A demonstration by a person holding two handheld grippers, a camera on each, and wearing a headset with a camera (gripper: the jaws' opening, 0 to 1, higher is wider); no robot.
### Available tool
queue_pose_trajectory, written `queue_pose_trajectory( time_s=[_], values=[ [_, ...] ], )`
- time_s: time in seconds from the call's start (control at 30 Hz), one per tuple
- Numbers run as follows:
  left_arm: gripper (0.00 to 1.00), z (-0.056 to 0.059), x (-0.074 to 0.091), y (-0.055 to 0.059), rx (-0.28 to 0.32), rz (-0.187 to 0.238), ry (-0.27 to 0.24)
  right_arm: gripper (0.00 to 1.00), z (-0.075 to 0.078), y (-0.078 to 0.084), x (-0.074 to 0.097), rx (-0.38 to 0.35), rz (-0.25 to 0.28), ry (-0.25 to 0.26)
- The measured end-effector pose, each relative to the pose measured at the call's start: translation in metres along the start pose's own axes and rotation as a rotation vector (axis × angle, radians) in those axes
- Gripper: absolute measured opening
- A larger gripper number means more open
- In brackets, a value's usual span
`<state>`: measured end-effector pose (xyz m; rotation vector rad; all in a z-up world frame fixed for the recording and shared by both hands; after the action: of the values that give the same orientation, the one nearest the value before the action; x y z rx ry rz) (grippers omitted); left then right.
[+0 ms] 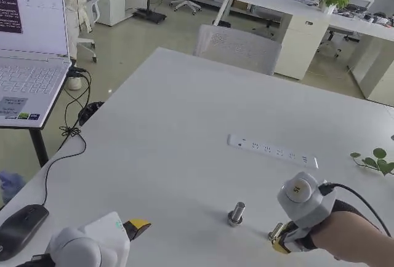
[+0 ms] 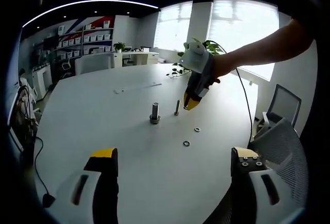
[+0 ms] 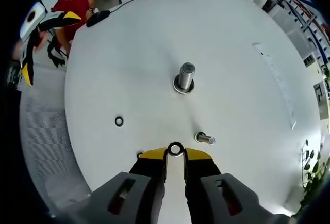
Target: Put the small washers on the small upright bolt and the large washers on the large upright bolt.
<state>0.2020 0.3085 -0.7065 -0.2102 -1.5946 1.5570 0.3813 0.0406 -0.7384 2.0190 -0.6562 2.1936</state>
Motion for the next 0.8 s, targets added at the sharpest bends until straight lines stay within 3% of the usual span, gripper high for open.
queue_pose_trajectory(
  time_s=[0.4, 0.8],
  values=[
    [0.89, 0.006, 0.003, -0.004, -0.014, -0.002, 0.001, 0.13, 0.001, 0.003, 0.014, 0.008, -0.003, 0.016],
    [0.90, 0.008, 0.003, -0.006, -0.012, 0.005, -0.006, 0.13, 0.017, -0.002, 0.017, 0.007, 0.014, 0.047]
  ],
)
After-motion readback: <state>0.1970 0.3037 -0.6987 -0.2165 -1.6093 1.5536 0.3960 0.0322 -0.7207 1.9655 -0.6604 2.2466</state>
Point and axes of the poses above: the centre of the closed fingertips' face, and the gripper's own axes: x roughly backward along the fingers, z roughly to its right, y roughly out of its underside, the point moved 9 cm from there along x, roughly backward along the fingers, and after that the axes turned 1 degree about y, right-handed, at the moved point
